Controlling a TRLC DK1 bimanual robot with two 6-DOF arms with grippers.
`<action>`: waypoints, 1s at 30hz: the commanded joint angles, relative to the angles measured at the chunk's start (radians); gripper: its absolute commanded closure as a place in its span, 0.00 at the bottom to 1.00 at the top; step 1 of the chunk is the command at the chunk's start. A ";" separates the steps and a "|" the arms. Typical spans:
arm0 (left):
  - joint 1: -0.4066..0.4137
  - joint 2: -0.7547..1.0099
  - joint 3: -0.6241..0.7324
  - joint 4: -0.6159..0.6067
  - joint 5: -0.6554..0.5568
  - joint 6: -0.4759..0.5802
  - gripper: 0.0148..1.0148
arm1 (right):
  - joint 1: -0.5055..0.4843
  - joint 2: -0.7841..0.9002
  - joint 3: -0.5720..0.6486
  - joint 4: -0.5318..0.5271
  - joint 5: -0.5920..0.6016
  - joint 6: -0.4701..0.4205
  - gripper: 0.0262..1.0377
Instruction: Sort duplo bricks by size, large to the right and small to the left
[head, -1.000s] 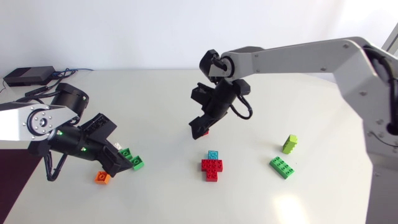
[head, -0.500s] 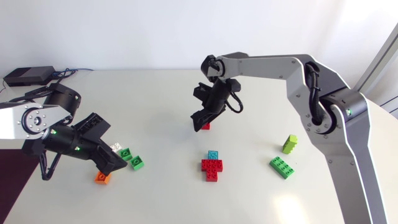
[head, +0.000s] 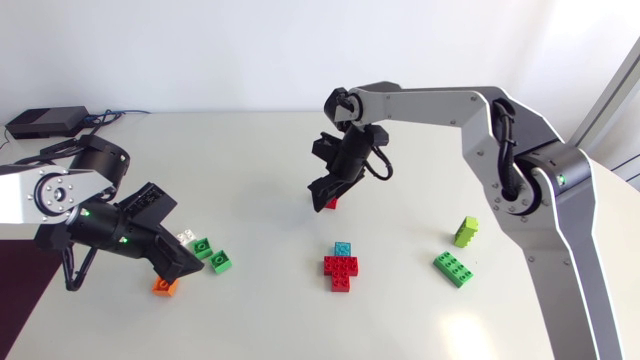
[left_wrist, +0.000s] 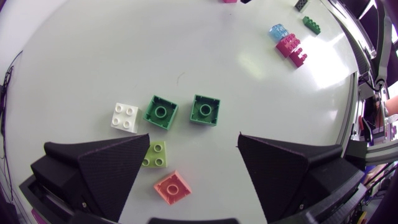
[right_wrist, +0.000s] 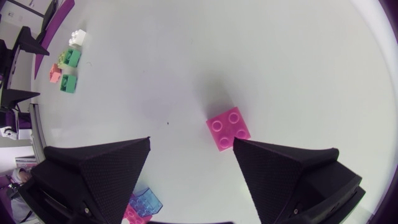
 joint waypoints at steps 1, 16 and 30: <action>0.011 -0.007 -0.028 -0.008 0.011 0.027 0.03 | -0.007 0.004 0.023 -0.024 0.000 0.000 0.07; 0.014 0.006 -0.038 -0.005 0.029 0.036 0.03 | -0.063 0.070 0.111 -0.027 0.027 -0.001 0.07; 0.014 0.045 -0.036 0.012 0.037 0.039 0.03 | -0.030 0.106 0.083 -0.032 0.026 -0.003 0.08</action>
